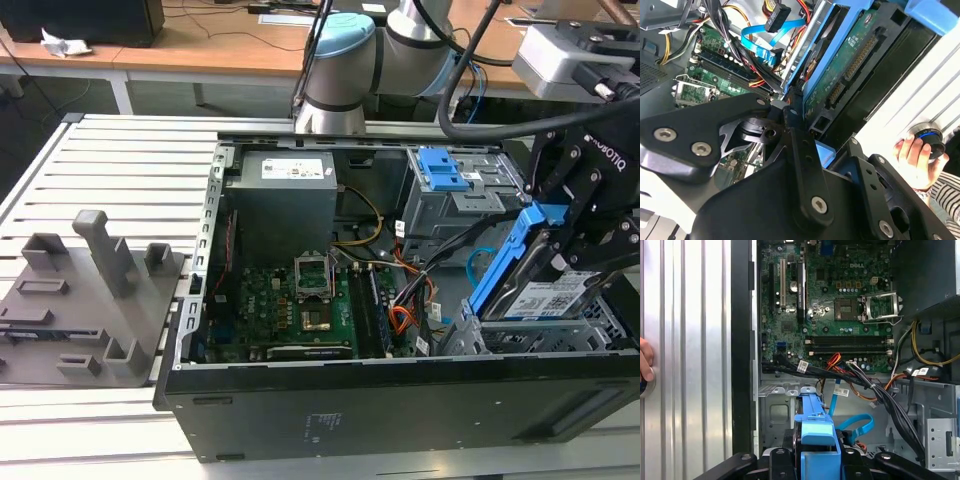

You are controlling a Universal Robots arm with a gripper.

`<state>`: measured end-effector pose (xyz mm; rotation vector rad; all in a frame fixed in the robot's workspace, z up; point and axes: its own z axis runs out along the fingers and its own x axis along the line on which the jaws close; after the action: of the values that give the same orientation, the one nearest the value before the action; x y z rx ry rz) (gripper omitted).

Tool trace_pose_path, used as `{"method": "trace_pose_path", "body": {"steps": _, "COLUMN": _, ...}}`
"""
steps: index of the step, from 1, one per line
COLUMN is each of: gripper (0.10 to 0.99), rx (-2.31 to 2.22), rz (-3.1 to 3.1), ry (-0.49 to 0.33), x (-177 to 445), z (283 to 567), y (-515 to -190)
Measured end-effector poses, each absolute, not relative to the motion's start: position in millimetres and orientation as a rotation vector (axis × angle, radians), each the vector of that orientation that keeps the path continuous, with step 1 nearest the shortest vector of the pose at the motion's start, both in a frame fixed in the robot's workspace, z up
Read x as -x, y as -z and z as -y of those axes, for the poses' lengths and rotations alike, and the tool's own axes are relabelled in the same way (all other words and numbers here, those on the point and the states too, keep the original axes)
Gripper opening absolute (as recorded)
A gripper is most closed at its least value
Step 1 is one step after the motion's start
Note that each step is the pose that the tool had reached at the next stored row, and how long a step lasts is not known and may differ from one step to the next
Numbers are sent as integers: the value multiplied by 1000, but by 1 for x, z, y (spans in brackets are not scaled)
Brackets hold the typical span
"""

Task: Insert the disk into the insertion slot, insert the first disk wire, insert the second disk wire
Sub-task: 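Insert the disk into the insertion slot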

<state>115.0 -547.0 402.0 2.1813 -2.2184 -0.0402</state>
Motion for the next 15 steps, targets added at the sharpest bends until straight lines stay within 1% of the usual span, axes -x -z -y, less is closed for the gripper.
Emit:
{"method": "trace_pose_path", "body": {"steps": 6, "gripper": 365, "rx": -2181, "rz": 2219, "ry": 40, "x": -115, "z": 547, "y": -394}}
{"method": "trace_pose_path", "body": {"steps": 13, "gripper": 365, "rx": -2181, "rz": 2218, "ry": 40, "x": -115, "z": 547, "y": -393}}
{"method": "trace_pose_path", "body": {"steps": 14, "gripper": 373, "rx": -2181, "rz": 2218, "ry": 40, "x": -115, "z": 547, "y": -393}}
{"method": "trace_pose_path", "body": {"steps": 15, "gripper": 439, "rx": -2181, "rz": 2219, "ry": 40, "x": -115, "z": 547, "y": -393}}
